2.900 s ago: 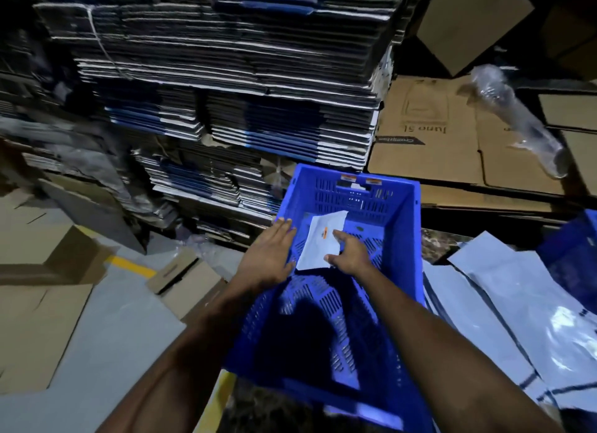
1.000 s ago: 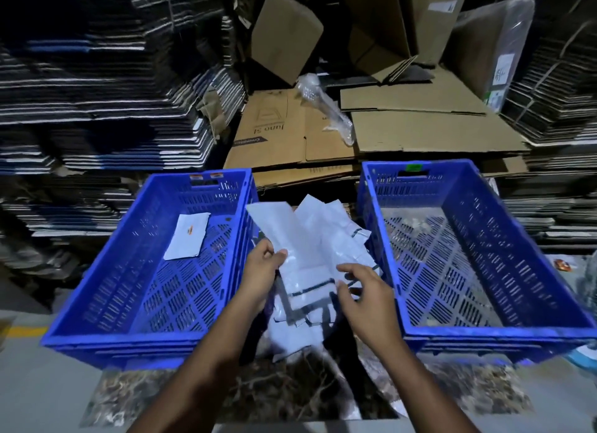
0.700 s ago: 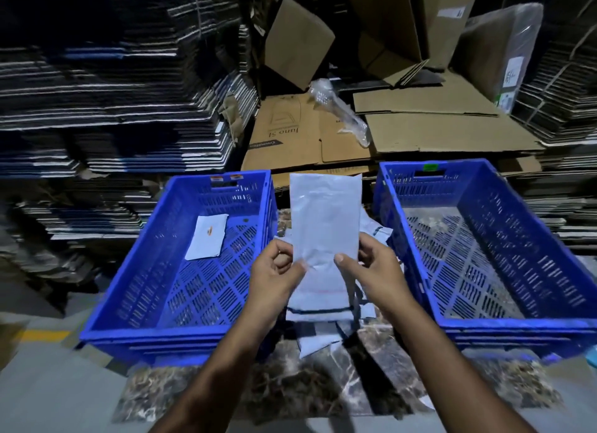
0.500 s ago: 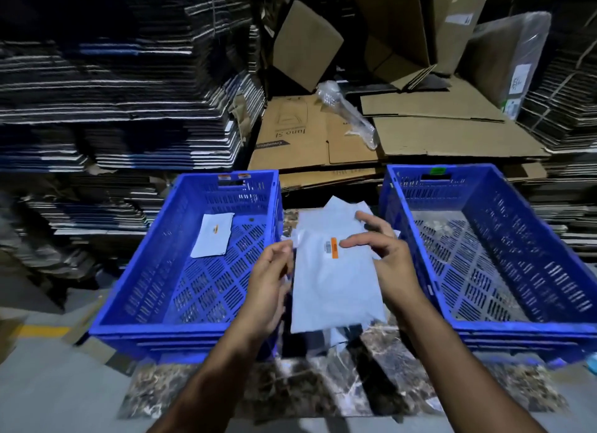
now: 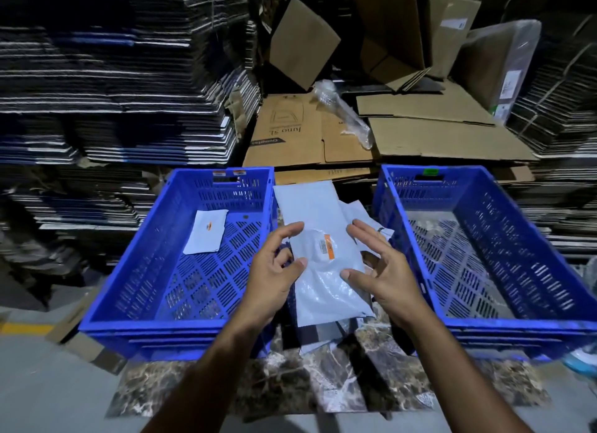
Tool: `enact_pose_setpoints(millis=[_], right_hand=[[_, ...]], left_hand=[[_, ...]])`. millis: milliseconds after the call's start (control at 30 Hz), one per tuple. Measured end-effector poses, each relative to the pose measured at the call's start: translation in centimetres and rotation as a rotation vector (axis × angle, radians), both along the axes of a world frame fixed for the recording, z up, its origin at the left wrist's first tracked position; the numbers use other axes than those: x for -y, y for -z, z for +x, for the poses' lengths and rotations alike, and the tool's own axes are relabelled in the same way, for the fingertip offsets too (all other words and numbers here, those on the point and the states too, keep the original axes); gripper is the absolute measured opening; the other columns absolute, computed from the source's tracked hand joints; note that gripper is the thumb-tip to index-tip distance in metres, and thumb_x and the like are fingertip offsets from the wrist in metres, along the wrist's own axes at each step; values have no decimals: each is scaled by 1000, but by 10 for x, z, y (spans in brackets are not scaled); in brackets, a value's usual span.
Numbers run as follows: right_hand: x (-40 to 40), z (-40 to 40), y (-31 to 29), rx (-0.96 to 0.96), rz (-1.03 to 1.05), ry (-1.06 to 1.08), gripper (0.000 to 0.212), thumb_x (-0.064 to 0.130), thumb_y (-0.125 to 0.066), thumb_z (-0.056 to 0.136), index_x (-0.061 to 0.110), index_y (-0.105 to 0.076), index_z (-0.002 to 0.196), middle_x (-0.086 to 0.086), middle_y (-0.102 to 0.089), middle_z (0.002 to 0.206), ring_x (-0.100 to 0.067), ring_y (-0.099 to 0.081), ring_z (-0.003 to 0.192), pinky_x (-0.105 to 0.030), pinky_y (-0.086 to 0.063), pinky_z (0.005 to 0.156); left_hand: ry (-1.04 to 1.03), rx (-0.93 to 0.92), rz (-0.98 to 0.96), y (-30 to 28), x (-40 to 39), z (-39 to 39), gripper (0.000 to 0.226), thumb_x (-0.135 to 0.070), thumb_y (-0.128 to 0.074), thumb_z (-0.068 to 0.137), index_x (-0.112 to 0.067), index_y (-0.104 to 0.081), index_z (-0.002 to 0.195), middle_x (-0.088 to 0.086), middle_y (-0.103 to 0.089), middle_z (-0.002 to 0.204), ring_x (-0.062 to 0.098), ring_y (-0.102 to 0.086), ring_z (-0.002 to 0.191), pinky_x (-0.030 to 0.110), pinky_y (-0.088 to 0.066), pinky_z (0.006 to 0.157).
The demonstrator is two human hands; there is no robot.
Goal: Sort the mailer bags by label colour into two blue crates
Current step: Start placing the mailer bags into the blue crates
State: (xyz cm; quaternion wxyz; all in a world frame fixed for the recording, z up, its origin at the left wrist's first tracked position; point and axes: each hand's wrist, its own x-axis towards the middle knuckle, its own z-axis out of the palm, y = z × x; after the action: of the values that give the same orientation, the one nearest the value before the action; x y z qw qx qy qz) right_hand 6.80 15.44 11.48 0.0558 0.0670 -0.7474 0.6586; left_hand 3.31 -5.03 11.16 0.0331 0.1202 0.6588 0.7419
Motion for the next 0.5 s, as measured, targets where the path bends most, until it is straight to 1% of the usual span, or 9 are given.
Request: enact_pose_setpoints(millis=[33, 133, 200, 233, 300, 333, 367, 433, 500], right_hand=[[0, -1, 1, -19, -3, 4, 61, 6, -79, 80, 23, -58, 135, 14, -41, 152, 1, -39, 138, -27, -47, 102], [-1, -2, 1, -51, -33, -16, 59, 3, -79, 77, 20, -62, 131, 13, -42, 150, 4, -37, 138, -18, -45, 102], [-4, -4, 3, -32, -46, -68, 57, 1, -78, 78, 20, -62, 130, 17, -50, 144, 3, -39, 137, -19, -45, 101], [-5, -5, 3, -7, -41, -97, 58, 1, -78, 79, 22, -62, 131, 19, -53, 141, -1, -43, 136, -25, -47, 98], [-7, -6, 4, 48, -5, -136, 62, 6, -78, 81, 32, -59, 134, 23, -52, 142, -12, -47, 133, -35, -48, 92], [-8, -7, 5, 63, 20, -139, 63, 10, -79, 82, 37, -57, 135, 24, -50, 143, -12, -44, 136, -36, -47, 94], [-9, -7, 6, 68, 42, -135, 64, 12, -79, 82, 40, -56, 135, 25, -50, 143, -8, -39, 141, -36, -45, 99], [-11, -7, 7, 65, 71, -121, 65, 13, -80, 82, 41, -55, 135, 26, -49, 142, -1, -32, 143, -33, -42, 105], [-13, -7, 8, 63, 96, -123, 66, 13, -80, 82, 41, -54, 136, 27, -48, 144, 0, -31, 143, -38, -43, 108]], left_hand=[[24, -5, -3, -1, 0, 1, 57, 12, -55, 91, -29, -56, 131, -15, -53, 138, 18, -56, 125, 42, -48, 103], [62, -38, -15, -6, 0, 2, 66, 14, -51, 92, -33, -48, 139, -11, -40, 150, 18, -50, 132, 56, -45, 104], [75, -70, -57, -7, 1, 2, 70, 13, -50, 93, -37, -44, 141, -12, -34, 154, 19, -47, 135, 59, -45, 103], [80, -77, -77, -7, 1, 1, 72, 13, -50, 93, -39, -42, 143, -11, -32, 155, 18, -49, 132, 59, -47, 100], [110, -54, -91, -6, 2, -1, 78, 13, -50, 92, -43, -37, 145, -5, -34, 155, 14, -61, 117, 47, -57, 86], [133, -32, -93, -6, 2, -2, 80, 13, -51, 92, -45, -34, 146, -1, -39, 153, 13, -64, 110, 37, -56, 79], [157, -7, -90, -5, 2, -2, 83, 13, -52, 92, -46, -31, 147, 0, -46, 149, 17, -65, 110, 33, -54, 78], [183, 38, -85, -3, 3, -2, 85, 12, -54, 92, -46, -28, 148, -1, -55, 141, 24, -63, 117, 37, -54, 85], [187, 68, -84, -2, 3, -2, 87, 11, -59, 90, -44, -27, 149, 0, -57, 139, 24, -61, 120, 45, -54, 93]])
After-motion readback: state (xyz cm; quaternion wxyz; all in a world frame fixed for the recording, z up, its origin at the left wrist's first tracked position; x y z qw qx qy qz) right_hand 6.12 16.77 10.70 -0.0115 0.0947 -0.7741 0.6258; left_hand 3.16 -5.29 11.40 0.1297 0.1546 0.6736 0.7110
